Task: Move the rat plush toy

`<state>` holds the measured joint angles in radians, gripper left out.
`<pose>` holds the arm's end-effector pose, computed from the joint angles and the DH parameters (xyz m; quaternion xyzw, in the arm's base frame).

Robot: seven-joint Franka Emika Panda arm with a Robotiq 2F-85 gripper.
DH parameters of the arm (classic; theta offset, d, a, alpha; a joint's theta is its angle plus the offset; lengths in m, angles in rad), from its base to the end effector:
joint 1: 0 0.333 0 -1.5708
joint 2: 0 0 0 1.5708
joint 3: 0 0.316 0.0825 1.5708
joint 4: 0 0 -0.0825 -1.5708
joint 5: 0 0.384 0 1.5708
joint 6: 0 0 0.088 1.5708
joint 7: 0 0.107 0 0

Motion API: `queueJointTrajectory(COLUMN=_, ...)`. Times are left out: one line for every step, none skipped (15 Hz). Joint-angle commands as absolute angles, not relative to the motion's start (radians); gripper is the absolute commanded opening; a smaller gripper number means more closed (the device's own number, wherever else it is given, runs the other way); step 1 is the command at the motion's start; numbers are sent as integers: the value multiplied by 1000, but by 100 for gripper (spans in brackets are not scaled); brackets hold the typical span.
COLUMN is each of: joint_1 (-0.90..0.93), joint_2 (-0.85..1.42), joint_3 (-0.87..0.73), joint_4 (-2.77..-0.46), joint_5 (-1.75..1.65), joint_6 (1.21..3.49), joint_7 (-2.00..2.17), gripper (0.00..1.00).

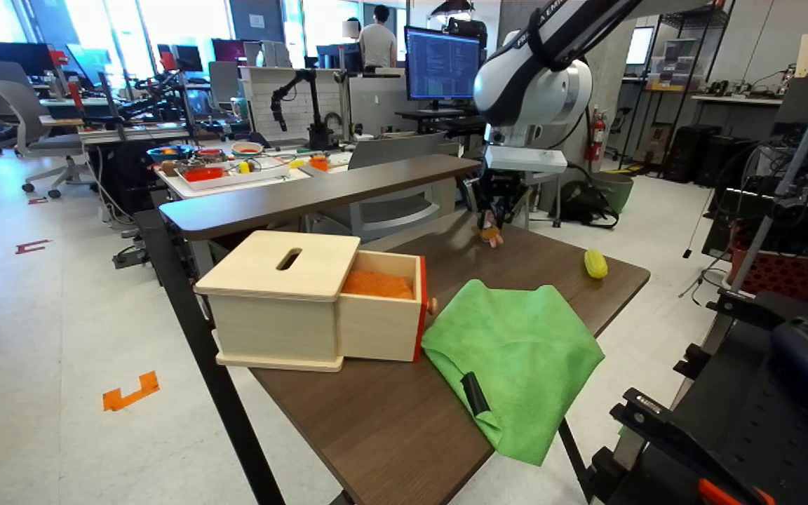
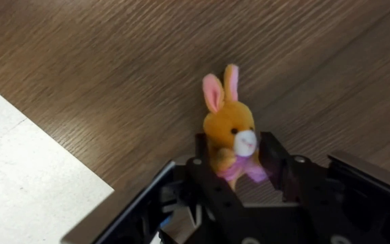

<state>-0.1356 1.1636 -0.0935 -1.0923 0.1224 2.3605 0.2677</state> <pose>0.7570 -0.1501 0.1081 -0.9652 0.2558 -0.0545 0.0051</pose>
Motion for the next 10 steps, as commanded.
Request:
queueJointTrajectory(joint_1=-130, joint_2=1167, joint_3=-103, joint_4=-1038, joint_5=113, joint_6=2292, joint_7=282, gripper=75)
queueJointTrajectory(joint_1=-129, joint_2=1142, joint_3=-104, joint_4=-1061, joint_5=111, joint_6=2299, joint_7=276, gripper=81)
queueJointTrajectory(joint_1=-132, joint_2=1115, joint_3=-100, joint_4=-1085, joint_5=114, joint_6=2303, joint_7=268, gripper=90)
queueJointTrajectory(joint_1=-133, joint_2=1086, joint_3=-99, joint_4=-1113, joint_5=117, joint_6=2312, joint_7=267, gripper=96)
queueJointTrajectory(joint_1=-131, joint_2=1034, joint_3=-97, joint_4=-1173, joint_5=123, joint_6=2338, joint_7=264, gripper=100)
queueJointTrajectory(joint_1=-135, joint_2=996, joint_3=-89, joint_4=-1212, joint_5=128, joint_6=2353, joint_7=251, gripper=100)
queueJointTrajectory(joint_1=-135, joint_2=942, joint_3=-83, joint_4=-1277, joint_5=123, joint_6=2349, joint_7=218, gripper=100)
queueJointTrajectory(joint_1=-137, joint_2=1073, joint_3=-94, joint_4=-1117, joint_5=120, joint_6=2334, joint_7=255, gripper=100)
queueJointTrajectory(joint_1=-137, joint_2=1036, joint_3=-92, joint_4=-1153, joint_5=121, joint_6=2334, joint_7=244, gripper=100)
queueJointTrajectory(joint_1=-136, joint_2=1005, joint_3=-91, joint_4=-1186, joint_5=121, joint_6=2334, joint_7=238, gripper=100)
